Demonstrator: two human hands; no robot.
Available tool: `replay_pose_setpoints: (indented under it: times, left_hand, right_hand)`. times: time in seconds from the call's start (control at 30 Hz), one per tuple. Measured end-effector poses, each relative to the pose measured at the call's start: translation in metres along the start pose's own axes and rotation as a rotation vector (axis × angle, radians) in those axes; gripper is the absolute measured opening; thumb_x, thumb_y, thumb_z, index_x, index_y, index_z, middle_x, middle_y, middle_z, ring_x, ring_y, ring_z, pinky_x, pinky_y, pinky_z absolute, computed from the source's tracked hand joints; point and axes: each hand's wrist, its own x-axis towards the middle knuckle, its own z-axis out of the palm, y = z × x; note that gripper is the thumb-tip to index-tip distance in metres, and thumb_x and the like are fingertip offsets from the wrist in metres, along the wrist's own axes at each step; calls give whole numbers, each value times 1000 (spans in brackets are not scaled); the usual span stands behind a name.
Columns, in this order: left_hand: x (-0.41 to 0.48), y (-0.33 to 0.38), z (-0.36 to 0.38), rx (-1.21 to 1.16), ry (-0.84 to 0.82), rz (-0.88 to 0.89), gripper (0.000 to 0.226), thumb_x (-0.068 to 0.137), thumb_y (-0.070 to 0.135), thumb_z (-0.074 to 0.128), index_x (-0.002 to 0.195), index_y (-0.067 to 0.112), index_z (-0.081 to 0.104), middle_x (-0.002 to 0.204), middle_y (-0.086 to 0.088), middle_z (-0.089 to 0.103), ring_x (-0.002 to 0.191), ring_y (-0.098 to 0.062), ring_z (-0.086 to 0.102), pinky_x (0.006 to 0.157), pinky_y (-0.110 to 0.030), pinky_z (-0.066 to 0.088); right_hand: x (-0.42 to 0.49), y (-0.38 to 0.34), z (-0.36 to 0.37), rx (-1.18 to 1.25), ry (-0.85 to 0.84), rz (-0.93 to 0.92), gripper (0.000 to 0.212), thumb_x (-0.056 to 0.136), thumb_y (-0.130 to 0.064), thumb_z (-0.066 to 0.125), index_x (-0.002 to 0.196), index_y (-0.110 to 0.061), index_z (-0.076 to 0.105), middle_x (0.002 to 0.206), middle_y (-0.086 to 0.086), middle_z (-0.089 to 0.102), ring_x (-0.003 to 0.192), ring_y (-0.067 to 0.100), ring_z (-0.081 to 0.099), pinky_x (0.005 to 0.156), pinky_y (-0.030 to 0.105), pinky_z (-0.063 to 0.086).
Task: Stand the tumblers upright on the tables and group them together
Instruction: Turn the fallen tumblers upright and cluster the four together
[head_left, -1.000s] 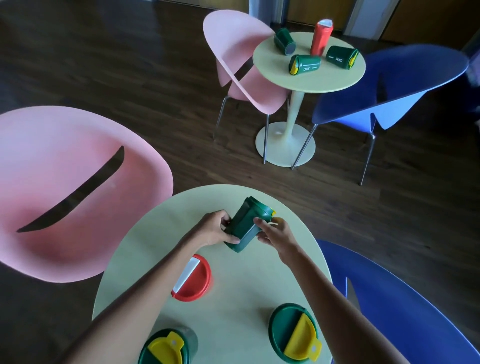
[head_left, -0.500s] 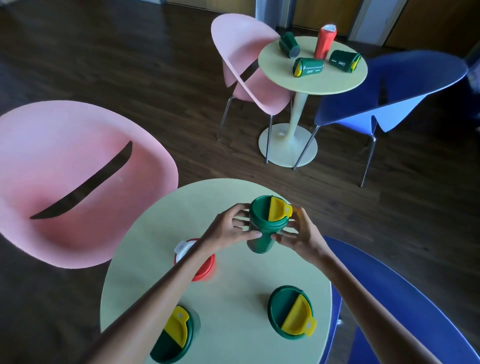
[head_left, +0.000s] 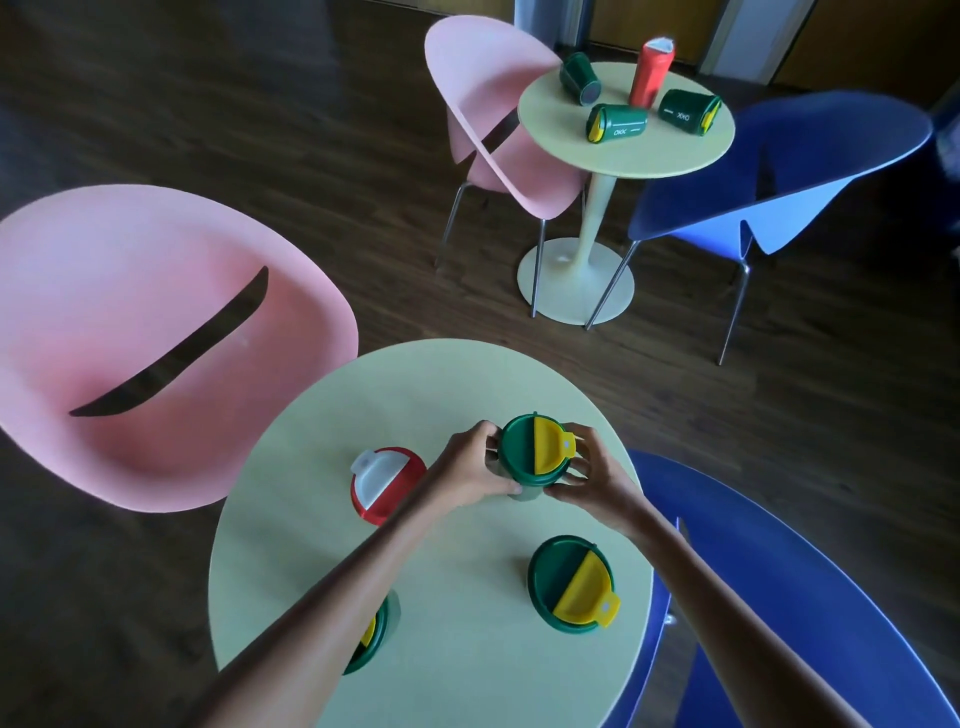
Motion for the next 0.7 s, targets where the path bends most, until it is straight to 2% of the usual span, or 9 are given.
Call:
replay_pose_setpoints:
  times: [0.23,0.33,0.43,0.5,0.57,0.63,0.7]
  left_hand:
    - [-9,-1,5,-20,22,14,64,60,23,88,112,13,52,109,1,64,96,-10,61,82,-22,52]
    - [-14,0,8,-60,34,-5,65,63,20,87,117,12,51,112,-2,64,93,-10,61,79,-18,51]
    - [-24,2,9,-107,18,-42,71,69,19,83,129,8,46,115,-6,63,93,-10,61,82,-19,51]
    - [-39,4,8,-142,41,-48,72,74,22,80,134,8,42,119,-5,60,96,-11,62,86,-23,51]
    - [-61,7,3,-173,76,-41,65,79,24,75,134,9,44,120,-3,57,98,-12,62,87,-25,51]
    - [-89,6,-1,-213,113,-18,56,81,28,73,130,12,50,118,-2,59,100,-14,63,90,-29,52]
    - [-120,0,-6,-218,191,33,49,81,33,70,123,15,55,111,-1,63,102,-10,62,92,-27,50]
  right_hand:
    - [-1,6,-1,-72,-4,7,78,68,-2,80,118,-49,43,129,-6,53,124,16,51,103,40,46]
    - [-5,3,1,-104,3,29,79,71,-3,79,127,-42,38,134,-4,50,126,17,48,104,39,44]
    - [-11,-1,1,-145,28,81,76,77,-6,75,138,-25,34,136,3,48,125,19,48,101,36,45]
    - [-21,-6,-2,-187,84,114,67,81,-13,73,138,-20,37,134,7,51,120,21,53,95,34,48]
    - [-36,-14,-5,-234,123,122,52,86,-20,68,133,-20,45,126,5,57,110,17,59,83,23,50]
    - [-55,-23,-5,-274,135,92,39,89,-24,64,126,-21,53,117,1,63,104,14,62,72,14,45]
    - [-75,-31,1,-309,133,60,32,89,-26,63,121,-23,57,111,0,65,103,13,62,76,16,43]
